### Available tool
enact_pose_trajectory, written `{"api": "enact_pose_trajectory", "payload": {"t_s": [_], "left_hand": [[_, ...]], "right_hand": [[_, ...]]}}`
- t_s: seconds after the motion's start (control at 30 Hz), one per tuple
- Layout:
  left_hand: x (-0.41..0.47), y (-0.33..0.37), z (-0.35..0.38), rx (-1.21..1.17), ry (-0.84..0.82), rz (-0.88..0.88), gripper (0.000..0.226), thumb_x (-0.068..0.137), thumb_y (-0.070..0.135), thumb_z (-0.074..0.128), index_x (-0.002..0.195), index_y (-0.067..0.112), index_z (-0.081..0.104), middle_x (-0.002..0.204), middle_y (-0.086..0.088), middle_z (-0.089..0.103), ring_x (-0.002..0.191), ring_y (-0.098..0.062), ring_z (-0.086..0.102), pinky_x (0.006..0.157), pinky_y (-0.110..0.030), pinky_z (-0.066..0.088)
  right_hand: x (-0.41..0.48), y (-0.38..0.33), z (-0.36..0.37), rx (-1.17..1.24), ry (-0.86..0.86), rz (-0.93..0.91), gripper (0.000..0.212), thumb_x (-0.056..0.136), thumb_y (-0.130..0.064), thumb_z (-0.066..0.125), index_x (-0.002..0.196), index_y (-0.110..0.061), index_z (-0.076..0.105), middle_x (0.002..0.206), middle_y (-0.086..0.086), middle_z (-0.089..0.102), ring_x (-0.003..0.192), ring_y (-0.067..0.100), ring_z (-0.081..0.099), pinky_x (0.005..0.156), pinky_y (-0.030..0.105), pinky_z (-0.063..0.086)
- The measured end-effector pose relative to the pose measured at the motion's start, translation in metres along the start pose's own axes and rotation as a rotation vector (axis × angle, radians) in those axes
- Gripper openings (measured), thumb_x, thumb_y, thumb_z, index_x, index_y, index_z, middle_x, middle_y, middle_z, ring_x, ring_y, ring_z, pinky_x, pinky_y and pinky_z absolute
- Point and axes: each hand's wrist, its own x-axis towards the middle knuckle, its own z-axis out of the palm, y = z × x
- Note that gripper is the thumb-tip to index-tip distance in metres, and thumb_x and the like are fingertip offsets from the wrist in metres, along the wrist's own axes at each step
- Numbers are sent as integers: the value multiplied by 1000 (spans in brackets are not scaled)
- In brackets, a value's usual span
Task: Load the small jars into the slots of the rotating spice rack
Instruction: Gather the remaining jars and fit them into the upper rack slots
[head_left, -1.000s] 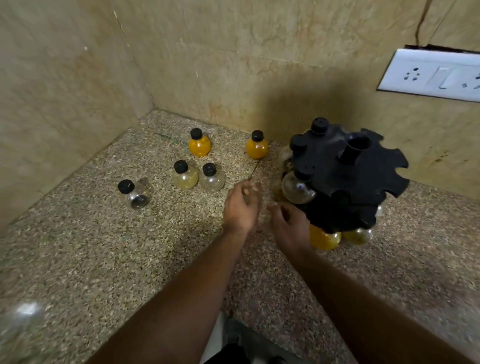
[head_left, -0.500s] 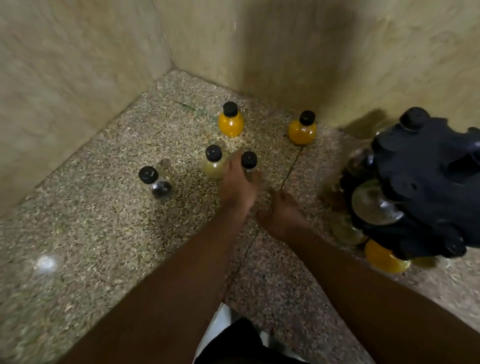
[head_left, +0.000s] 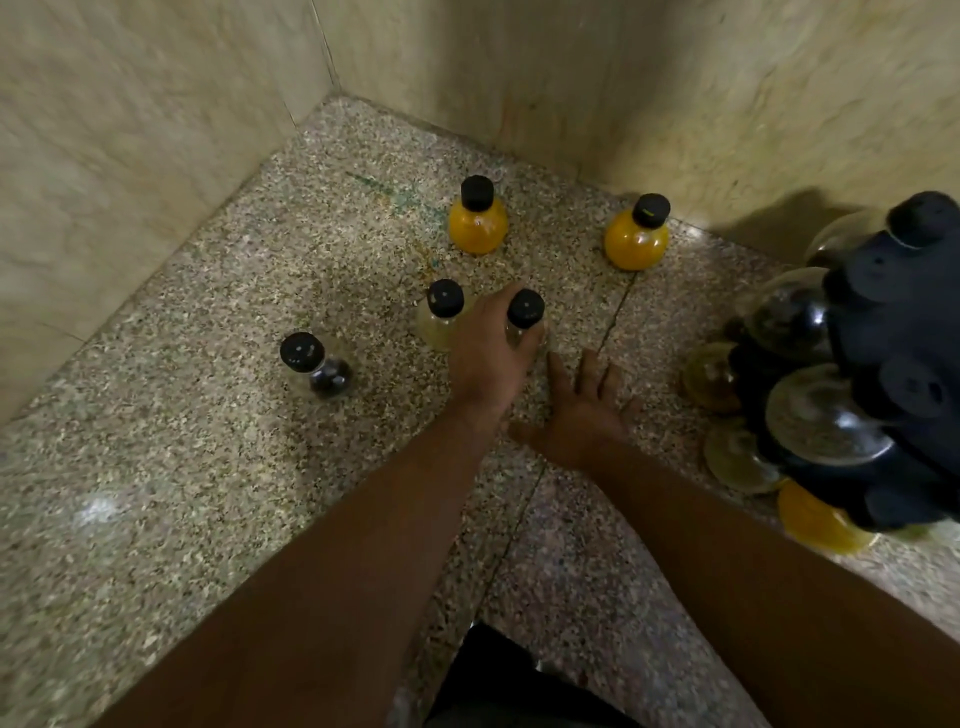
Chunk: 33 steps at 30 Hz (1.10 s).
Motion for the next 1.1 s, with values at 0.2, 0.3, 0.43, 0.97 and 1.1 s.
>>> {"api": "enact_pose_trajectory", "payload": {"t_s": [0.2, 0.3, 0.43, 0.97, 1.1], "left_hand": [[-13, 5, -4, 36, 4, 40, 58, 90, 38, 73, 141, 18, 53, 134, -2, 61, 125, -19, 55, 96, -23, 39], [-26, 13, -5, 45, 30, 55, 56, 88, 38, 74, 137, 17, 56, 132, -2, 63, 123, -18, 58, 97, -30, 48], [-48, 30, -6, 64, 63, 76, 56, 85, 37, 76, 135, 17, 59, 128, -3, 66, 118, -21, 61, 95, -33, 51], [-178, 132, 25, -46, -111, 193, 54, 78, 45, 81, 124, 21, 66, 118, 2, 69, 108, -13, 63, 93, -34, 54], [-189, 165, 38, -104, -184, 292, 52, 80, 43, 80, 124, 20, 66, 118, 1, 67, 107, -12, 62, 90, -33, 55]], "right_hand": [[-10, 9, -5, 78, 137, -49, 94, 88, -69, 52, 161, -34, 4, 170, 11, -1, 155, 40, -1, 118, 68, 11], [-27, 16, -2, 214, 288, -79, 79, 91, -52, 55, 158, -25, 24, 164, 16, 26, 150, 36, 25, 116, 56, 31], [-56, 26, 1, 400, 484, -139, 56, 93, -31, 60, 145, -14, 49, 144, 13, 54, 129, 32, 53, 100, 39, 46], [-190, 126, -19, 1240, 834, 71, 33, 97, -40, 56, 98, -12, 73, 82, -4, 67, 75, 10, 58, 66, 27, 44], [-212, 153, -41, 1450, 914, 116, 37, 96, -44, 56, 101, -13, 74, 92, 0, 73, 85, 15, 66, 70, 30, 51]]}}
